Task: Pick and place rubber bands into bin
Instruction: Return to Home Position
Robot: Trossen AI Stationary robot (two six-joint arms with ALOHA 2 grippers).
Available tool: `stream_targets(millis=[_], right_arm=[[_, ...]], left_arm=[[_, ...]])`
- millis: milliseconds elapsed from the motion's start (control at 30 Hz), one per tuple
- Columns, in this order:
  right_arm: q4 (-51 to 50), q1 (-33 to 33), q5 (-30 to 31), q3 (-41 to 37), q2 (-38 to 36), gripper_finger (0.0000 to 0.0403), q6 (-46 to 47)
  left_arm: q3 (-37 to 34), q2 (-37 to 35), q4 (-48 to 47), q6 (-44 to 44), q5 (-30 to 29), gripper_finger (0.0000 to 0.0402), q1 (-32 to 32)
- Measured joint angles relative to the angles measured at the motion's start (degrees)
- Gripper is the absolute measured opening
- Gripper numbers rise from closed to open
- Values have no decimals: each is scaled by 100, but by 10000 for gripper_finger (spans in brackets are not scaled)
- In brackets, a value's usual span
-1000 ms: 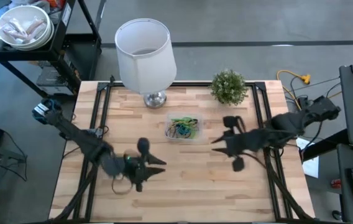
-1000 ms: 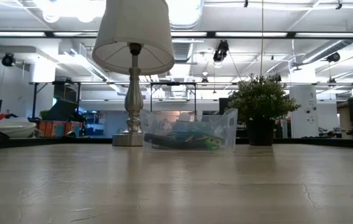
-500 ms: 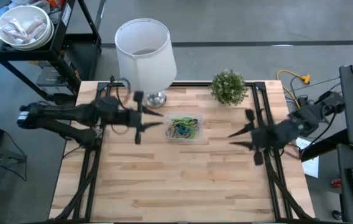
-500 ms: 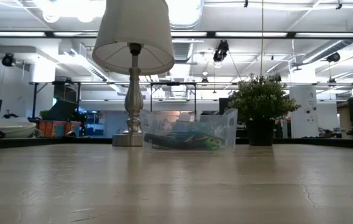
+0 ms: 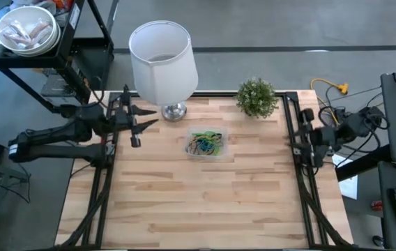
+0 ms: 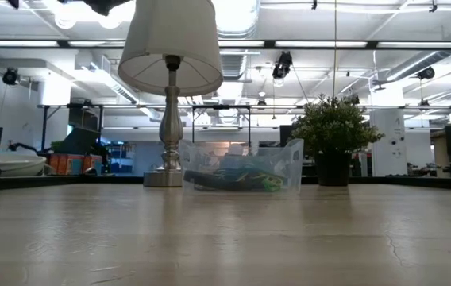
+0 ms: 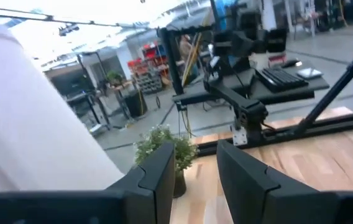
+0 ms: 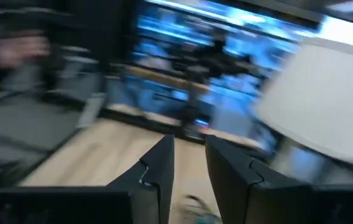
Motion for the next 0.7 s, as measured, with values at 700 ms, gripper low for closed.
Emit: stream_targets(millis=[700], right_arm=[[-236, -324, -1883, -824, -878, 73, -265]], left_arm=[[-1340, -162, 1244, -406, 304, 105, 176]])
